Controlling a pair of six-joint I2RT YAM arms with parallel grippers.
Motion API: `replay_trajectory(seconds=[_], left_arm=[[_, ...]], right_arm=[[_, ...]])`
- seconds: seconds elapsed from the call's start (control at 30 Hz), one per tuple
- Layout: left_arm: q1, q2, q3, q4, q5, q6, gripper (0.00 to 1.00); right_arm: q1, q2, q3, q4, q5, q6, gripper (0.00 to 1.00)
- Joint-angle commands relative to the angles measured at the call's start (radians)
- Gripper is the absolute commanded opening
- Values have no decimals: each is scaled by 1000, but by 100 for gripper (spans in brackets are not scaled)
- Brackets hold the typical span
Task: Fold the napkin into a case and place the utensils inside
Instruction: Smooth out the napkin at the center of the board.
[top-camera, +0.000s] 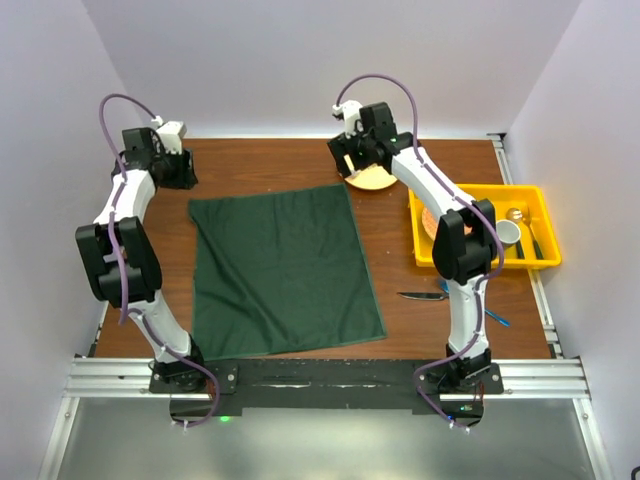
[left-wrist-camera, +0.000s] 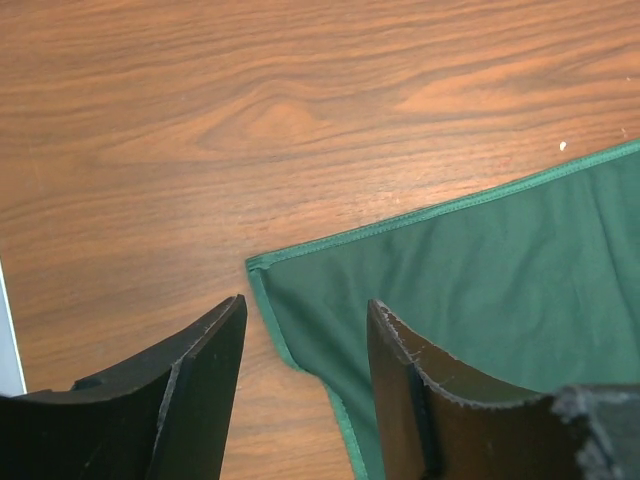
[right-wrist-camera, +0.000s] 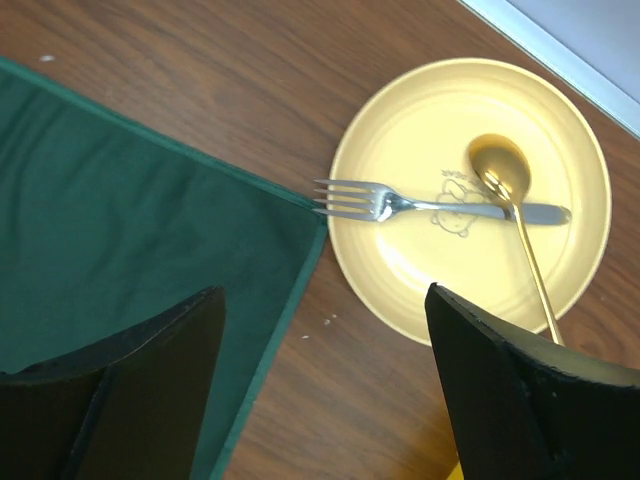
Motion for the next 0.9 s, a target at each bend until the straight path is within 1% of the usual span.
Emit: replay_trajectory(seconds=[0.0, 0.03, 0.1, 0.13, 0.27, 0.3, 0.33, 0.37, 0.47, 0.5, 0.6, 0.63, 0.73, 0.8, 0.87], left_arm=[[10, 67, 64, -42, 38, 35, 56], [10, 78, 72, -44, 32, 26, 54], [12, 101, 78, -71, 39, 21, 46], [12, 101, 71, -82, 48, 26, 45], [12, 38, -38, -59, 56, 44, 44], [13, 30, -69, -58, 62, 51, 44], [13, 23, -81, -61, 70, 54, 43], [13, 12, -89, -64, 74, 55, 43], [15, 7, -106, -88, 100, 49, 32], [13, 4, -115, -101, 117, 43, 26], [15, 4, -132, -130, 152, 32, 21], [15, 4, -137, -136, 153, 31, 21], [15, 1, -164, -124, 114, 23, 21], [16, 12, -167, -116, 64, 18, 24], [23, 38, -161, -119, 45, 15, 25]], right_arm=[[10, 37, 70, -80, -99, -14, 81], [10, 72, 81, -82, -103, -11, 74], [12, 105, 113, -86, -116, 4, 67], [10, 123, 118, -89, -125, 6, 61], [12, 138, 81, -48, -163, 27, 52], [12, 145, 68, -40, -175, 35, 51], [15, 152, 66, -31, -177, 39, 50], [15, 166, 63, -26, -180, 43, 46], [13, 191, 61, -10, -177, 58, 38], [13, 203, 60, -5, -171, 62, 34], [13, 215, 46, 9, -160, 64, 33], [13, 217, 40, 14, -149, 64, 32], [15, 214, 3, 21, -128, 56, 29], [15, 211, -29, 26, -113, 44, 27], [13, 209, -54, 26, -96, 40, 25]])
